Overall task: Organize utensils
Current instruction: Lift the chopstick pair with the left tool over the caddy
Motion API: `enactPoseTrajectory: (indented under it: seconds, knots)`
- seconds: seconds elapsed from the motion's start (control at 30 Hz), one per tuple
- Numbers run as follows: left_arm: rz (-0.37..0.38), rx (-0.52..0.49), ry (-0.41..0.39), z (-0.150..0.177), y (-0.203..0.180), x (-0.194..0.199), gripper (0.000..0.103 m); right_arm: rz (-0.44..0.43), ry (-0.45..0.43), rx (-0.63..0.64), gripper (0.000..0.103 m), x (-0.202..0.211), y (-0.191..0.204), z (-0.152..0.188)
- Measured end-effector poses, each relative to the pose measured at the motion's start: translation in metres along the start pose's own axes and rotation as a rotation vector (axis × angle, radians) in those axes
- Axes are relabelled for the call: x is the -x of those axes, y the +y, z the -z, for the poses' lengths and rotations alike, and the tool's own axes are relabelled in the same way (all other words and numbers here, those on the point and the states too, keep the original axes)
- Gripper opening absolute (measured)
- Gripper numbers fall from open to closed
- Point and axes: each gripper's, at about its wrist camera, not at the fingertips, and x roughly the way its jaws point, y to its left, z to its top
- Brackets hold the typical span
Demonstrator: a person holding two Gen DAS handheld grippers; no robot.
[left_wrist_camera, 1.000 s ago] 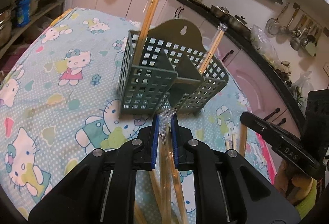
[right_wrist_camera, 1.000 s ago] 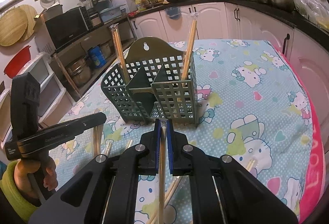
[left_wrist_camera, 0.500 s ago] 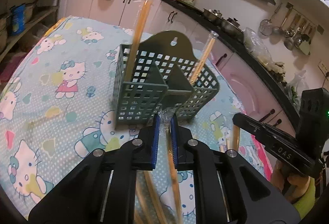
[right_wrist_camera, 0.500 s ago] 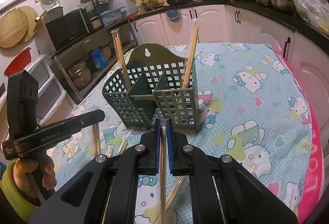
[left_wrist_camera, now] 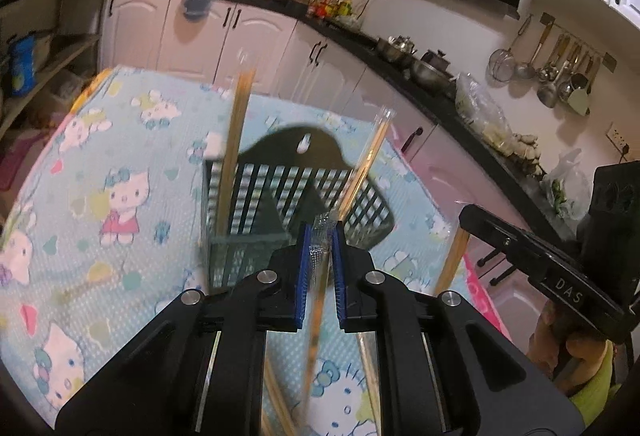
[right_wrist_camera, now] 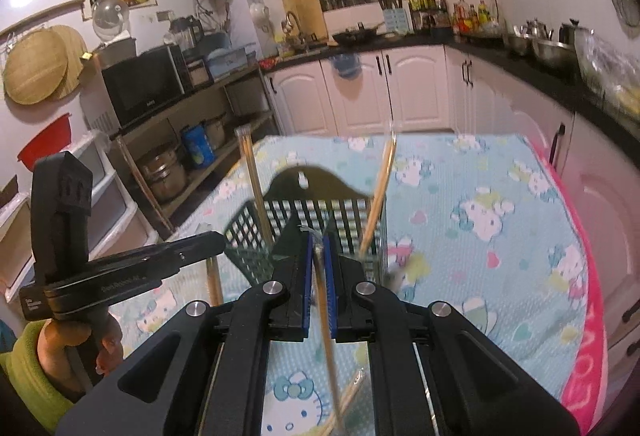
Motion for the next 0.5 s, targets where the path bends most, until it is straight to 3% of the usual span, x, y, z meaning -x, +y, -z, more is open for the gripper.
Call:
enactPoseTrajectory:
  seconds: [0.5]
  knots:
    - [0.015, -0.084, -0.113, -0.074, -0.030, 0.017, 0.003, -0.015, -0.142, 0.044, 0.006, 0.019, 0.012, -0.077]
